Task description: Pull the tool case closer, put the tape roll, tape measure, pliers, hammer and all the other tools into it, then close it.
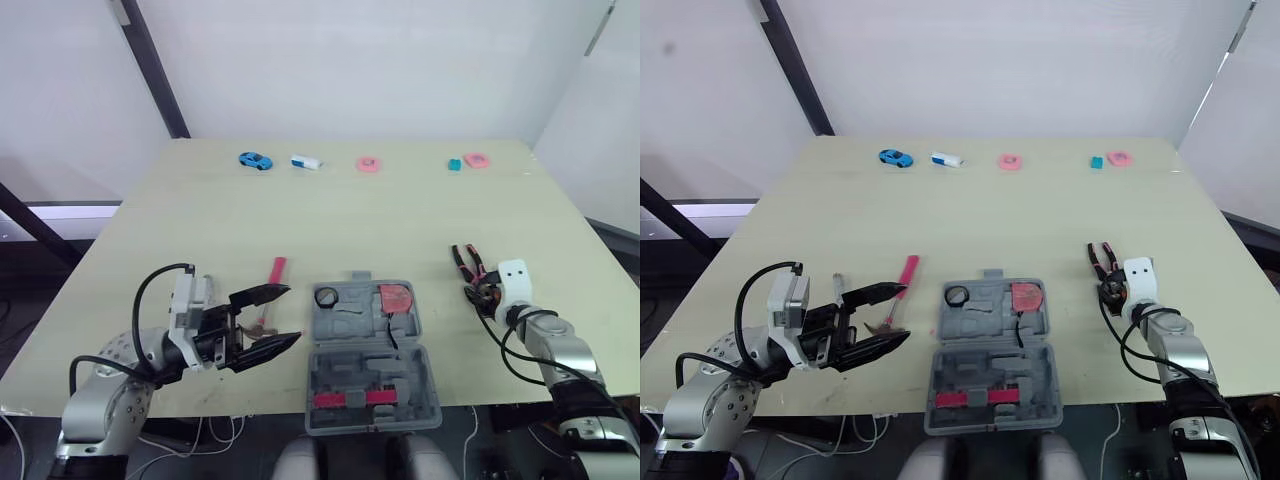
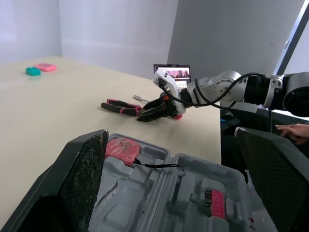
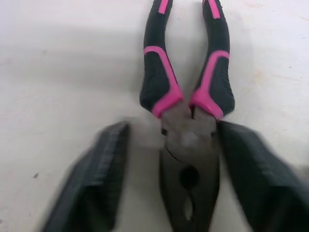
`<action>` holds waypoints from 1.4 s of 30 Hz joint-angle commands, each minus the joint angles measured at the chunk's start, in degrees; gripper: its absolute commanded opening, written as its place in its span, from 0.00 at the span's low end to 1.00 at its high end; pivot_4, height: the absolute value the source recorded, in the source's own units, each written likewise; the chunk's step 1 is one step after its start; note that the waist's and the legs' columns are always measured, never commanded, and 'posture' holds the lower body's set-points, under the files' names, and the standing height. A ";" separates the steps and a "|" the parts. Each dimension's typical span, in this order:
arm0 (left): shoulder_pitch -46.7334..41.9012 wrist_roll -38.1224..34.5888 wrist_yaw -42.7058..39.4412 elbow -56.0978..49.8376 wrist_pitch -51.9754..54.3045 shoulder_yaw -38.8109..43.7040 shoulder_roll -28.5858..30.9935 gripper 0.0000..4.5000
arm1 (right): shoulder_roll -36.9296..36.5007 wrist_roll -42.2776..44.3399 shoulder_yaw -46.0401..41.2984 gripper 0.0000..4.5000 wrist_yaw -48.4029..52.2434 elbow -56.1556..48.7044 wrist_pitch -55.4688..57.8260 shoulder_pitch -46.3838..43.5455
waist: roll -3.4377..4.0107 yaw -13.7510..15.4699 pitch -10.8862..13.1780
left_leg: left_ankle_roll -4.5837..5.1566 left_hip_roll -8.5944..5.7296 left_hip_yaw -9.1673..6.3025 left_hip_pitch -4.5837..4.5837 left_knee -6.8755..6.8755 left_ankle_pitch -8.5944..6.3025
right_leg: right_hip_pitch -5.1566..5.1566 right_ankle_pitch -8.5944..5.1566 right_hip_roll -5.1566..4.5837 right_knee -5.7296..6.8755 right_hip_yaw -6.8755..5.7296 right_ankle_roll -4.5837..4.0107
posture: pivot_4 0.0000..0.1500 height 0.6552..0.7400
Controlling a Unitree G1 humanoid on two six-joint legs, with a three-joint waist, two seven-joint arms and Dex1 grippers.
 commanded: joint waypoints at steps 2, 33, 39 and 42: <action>-0.01 -0.83 -0.35 -1.66 -1.00 0.95 0.10 1.00 | -0.21 -0.15 -1.29 0.21 -0.49 -0.20 -0.75 1.17 | 0.00 0.07 0.00 | 0.00 0.00 0.00 -0.01 0.03 0.00 | 0.01 0.00 0.00 0.02 0.00 0.00 | 1.00 1.00; 0.01 -9.16 -2.58 3.58 3.51 9.95 2.94 1.00 | -24.63 11.59 17.24 0.21 33.78 -47.22 24.76 -11.46 | 0.24 -0.55 0.24 | 0.00 0.11 -0.04 -0.05 0.02 0.00 | -0.17 -0.04 0.13 0.11 -0.01 0.02 | 1.00 1.00; 0.72 -8.14 -7.66 8.18 3.84 11.91 6.65 1.00 | -25.40 5.99 32.10 0.21 40.65 -44.58 24.90 -20.69 | 0.18 0.12 0.25 | -0.01 0.05 0.00 -0.13 -0.02 -0.01 | -0.17 -0.10 -0.09 -0.02 -0.12 -0.09 | 1.00 1.00; 1.13 -6.91 -9.17 8.90 3.11 11.86 7.31 1.00 | -24.20 2.38 36.74 0.21 41.77 -41.39 22.62 -22.85 | 0.06 0.15 0.32 | -0.01 0.00 0.03 -0.18 0.00 -0.01 | -0.19 -0.05 -0.20 -0.05 -0.14 -0.14 | 1.00 1.00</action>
